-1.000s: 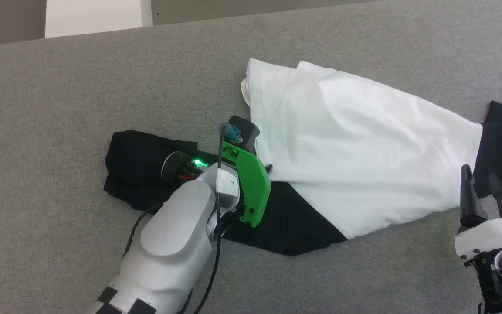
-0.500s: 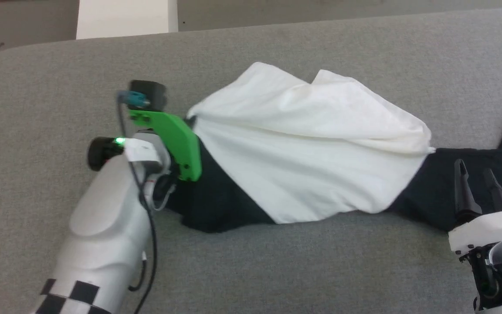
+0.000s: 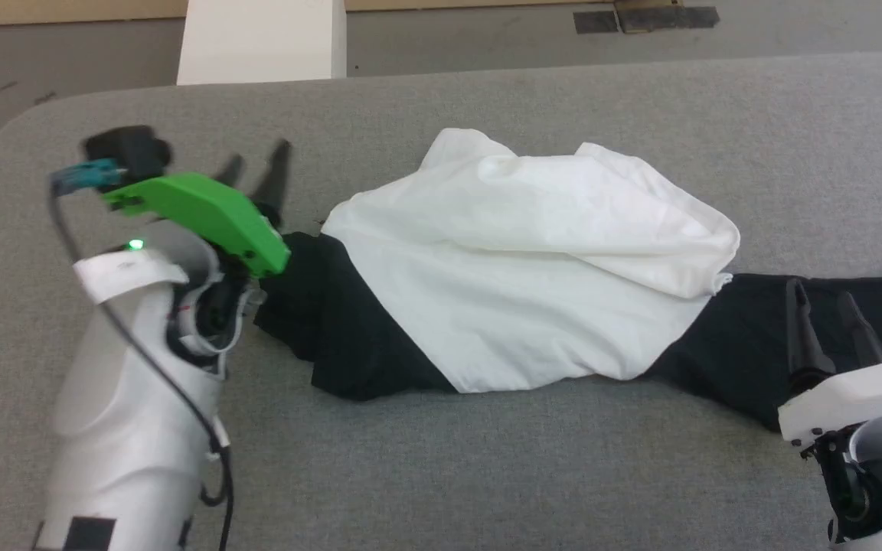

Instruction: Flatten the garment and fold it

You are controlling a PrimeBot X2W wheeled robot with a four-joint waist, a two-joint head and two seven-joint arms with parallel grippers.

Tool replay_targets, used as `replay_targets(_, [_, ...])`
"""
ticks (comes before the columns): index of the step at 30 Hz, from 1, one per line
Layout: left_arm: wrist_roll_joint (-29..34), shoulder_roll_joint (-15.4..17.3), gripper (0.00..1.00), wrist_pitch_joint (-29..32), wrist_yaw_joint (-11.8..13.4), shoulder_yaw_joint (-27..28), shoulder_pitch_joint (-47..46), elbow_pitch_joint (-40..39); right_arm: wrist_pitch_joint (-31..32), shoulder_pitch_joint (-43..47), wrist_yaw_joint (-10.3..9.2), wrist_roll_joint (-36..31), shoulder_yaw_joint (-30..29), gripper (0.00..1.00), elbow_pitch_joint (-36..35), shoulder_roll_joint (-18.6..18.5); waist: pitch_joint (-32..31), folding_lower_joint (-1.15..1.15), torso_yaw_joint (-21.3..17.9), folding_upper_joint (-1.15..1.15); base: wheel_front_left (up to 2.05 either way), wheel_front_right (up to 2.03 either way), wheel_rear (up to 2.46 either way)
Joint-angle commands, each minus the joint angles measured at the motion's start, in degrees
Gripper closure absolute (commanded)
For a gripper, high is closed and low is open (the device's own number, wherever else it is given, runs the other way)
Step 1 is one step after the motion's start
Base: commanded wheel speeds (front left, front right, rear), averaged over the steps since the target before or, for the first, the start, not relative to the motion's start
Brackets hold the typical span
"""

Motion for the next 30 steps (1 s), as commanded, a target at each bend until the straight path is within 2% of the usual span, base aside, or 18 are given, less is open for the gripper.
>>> replay_targets(1, [0.74, 1.54, 0.00, -3.70, 0.33, 1.42, 1.79, -2.65, 0.56, -1.03, -0.09, -0.65, 0.75, 0.00, -0.52, 0.04, -1.03, 0.00, 0.78, 0.00, 0.00, 0.00, 0.00])
replay_targets(4, [4.67, 3.72, 0.00, -13.43, 0.61, 3.02, 5.32, -8.29, 2.22, -2.17, -0.09, -1.53, 2.31, 0.00, -1.04, 0.04, -1.55, 0.00, 1.46, 0.00, 0.00, 0.00, 0.00])
replay_targets(7, [8.30, 4.33, 0.00, -22.86, 1.06, 3.78, 10.54, -12.46, 6.97, -4.50, -0.09, -3.30, 4.18, 0.00, -0.79, 0.04, -1.66, 0.00, 2.30, 0.00, 0.00, 0.00, 0.00])
replay_targets(9, [9.59, 4.02, 0.00, -25.41, 1.27, 3.89, 14.06, -13.74, 11.43, -6.84, -0.09, -5.22, 5.60, 0.00, -0.48, 0.02, -1.47, 0.00, 2.91, 0.00, 0.00, 0.00, 0.00])
replay_targets(15, [12.53, 0.58, 0.00, -27.52, 2.09, 6.62, 21.36, -18.77, 24.19, -16.14, -0.09, -9.51, 14.09, 0.00, 2.06, -3.22, 0.50, 0.00, 5.23, 0.00, 0.00, 0.00, 0.00])
replay_targets(18, [15.51, -1.74, 0.00, -27.56, 1.27, 7.95, 23.57, -22.00, 30.55, -20.51, -0.09, -10.86, 19.86, 0.00, 5.07, -5.83, 1.91, 0.00, 6.41, 0.00, 0.00, 0.00, 0.00])
replay_targets(21, [17.05, -4.04, 0.00, -27.57, 0.05, 8.05, 25.19, -21.98, 35.80, -24.77, -0.09, -11.10, 25.33, 0.00, 8.84, -7.75, 3.64, 0.00, 7.85, 0.00, 0.00, 0.00, 0.00])
replay_targets(24, [17.88, -5.66, 0.00, -27.58, -1.45, 8.24, 25.12, -21.74, 38.26, -27.78, -0.09, -11.57, 28.60, 0.00, 12.37, -9.21, 5.54, 0.00, 9.44, 0.00, 0.00, 0.00, 0.00])
replay_targets(30, [18.99, -7.74, 0.00, -27.59, -3.76, 8.95, 23.63, -21.11, 38.93, -31.14, -0.09, -12.39, 32.55, 0.00, 18.32, -10.86, 9.39, 0.00, 11.88, 0.00, 0.00, 0.00, 0.00])
